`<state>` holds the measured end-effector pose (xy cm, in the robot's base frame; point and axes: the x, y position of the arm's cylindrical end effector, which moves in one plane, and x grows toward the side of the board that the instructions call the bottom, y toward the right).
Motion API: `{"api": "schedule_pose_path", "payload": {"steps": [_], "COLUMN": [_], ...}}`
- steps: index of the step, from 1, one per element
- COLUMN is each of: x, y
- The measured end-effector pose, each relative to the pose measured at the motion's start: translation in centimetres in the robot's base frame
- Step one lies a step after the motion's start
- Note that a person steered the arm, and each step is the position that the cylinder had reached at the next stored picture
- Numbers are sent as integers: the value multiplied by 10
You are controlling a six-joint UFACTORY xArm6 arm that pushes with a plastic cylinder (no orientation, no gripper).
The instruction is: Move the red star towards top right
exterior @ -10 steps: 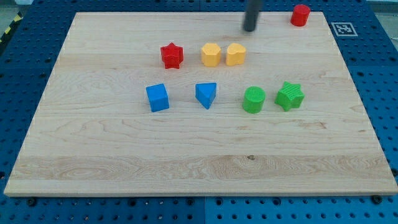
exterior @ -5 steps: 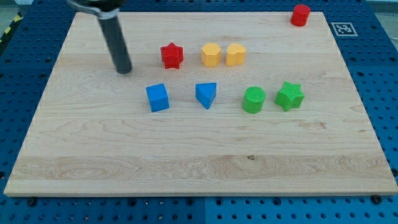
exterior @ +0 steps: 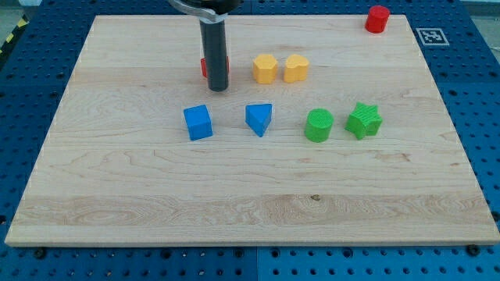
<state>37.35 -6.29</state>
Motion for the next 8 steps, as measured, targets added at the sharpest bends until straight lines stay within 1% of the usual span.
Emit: {"api": "schedule_pose_path", "payload": {"steps": [1, 3, 5, 7, 8], "x": [-8, -54, -87, -103, -104], "y": [-10, -10, -18, -18, -5]}}
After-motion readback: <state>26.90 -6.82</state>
